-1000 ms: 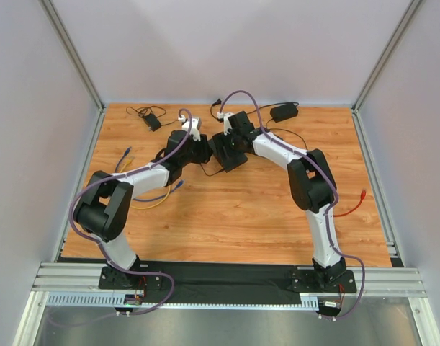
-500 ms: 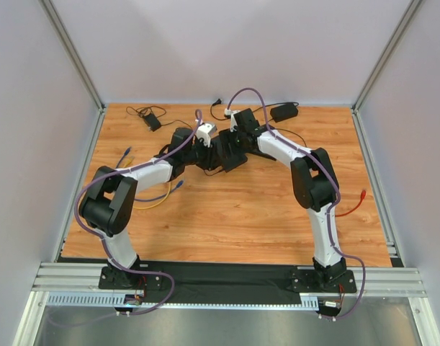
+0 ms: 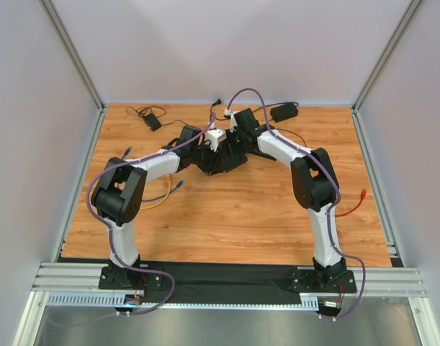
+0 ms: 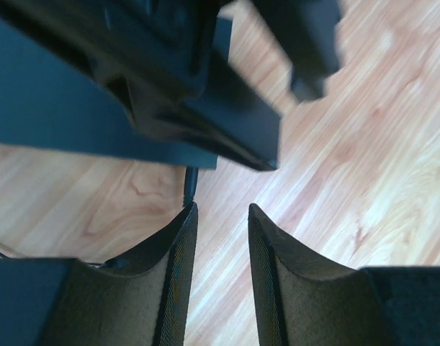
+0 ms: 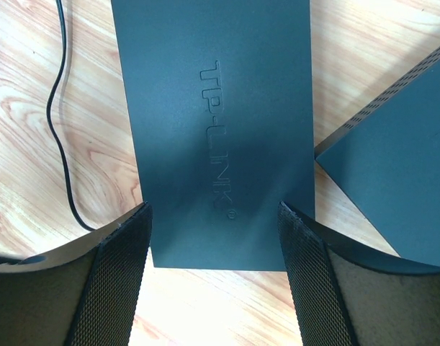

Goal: Pull the plug from the switch port

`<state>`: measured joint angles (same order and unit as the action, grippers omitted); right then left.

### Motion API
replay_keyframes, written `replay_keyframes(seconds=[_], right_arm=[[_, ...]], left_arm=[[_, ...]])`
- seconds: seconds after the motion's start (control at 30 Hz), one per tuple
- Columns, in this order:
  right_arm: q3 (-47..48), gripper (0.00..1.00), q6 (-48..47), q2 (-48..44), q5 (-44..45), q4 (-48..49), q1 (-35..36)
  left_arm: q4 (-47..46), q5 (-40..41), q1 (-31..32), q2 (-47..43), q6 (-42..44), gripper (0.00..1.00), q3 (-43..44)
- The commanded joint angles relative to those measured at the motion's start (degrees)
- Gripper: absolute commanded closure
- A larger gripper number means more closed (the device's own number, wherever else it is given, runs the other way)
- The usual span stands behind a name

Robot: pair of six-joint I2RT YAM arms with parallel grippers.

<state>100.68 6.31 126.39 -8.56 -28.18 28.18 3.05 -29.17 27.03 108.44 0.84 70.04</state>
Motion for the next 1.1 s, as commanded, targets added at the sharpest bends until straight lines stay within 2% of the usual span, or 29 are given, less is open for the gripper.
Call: replay_keyframes(seconds=[0.0, 0.17, 0.33, 0.5, 0.6, 0.77, 0.83, 0.93, 1.03, 1.07], right_arm=[[1.71, 0.28, 0.90, 1.49, -1.02, -2.31, -0.15], [1.62, 0.28, 0.90, 1.41, -1.29, -2.14, -0.15], [1.53, 0.28, 0.99, 1.41, -1.81, -1.96, -0.06], [1.36, 0.28, 0.90, 1.32, -1.81, -1.87, -0.23], [1.36, 0.28, 0.99, 1.32, -1.99, -1.87, -0.15], [1.36, 0.28, 0.73, 1.23, -1.90, -1.87, -0.15], [1.53, 0.28, 0.81, 1.40, -2.08, -1.96, -0.23], [1.62, 0.28, 1.08, 1.49, -2.51, -1.96, -0.15], [1.44, 0.28, 1.16, 1.32, -2.69, -1.87, -0.15], [1.44, 0.28, 1.25, 1.32, -2.69, -1.96, -0.15]], left_arm=[[2.66, 0.86, 0.48, 1.24, 3.29, 0.59, 2.12], [2.14, 0.25, 0.92, 2.21, 3.90, 0.58, 2.20], [4.51, 3.50, 1.36, 5.28, 3.47, 0.58, 4.66], [1.18, 5.00, 1.45, 5.20, 2.06, 0.57, 3.35], [3.79, 5.96, 1.36, 6.25, 1.88, 0.57, 5.09], [6.26, 6.23, 1.36, 7.13, 1.36, 0.66, 6.42], [6.71, 7.19, 1.36, 7.40, 1.27, 0.65, 6.51], [6.44, 8.16, 1.36, 6.78, 1.00, 0.57, 5.90], [8.02, 9.31, 1.28, 7.31, 0.39, 0.58, 6.60], [8.55, 8.61, 1.36, 7.74, 0.65, 0.62, 7.04]])
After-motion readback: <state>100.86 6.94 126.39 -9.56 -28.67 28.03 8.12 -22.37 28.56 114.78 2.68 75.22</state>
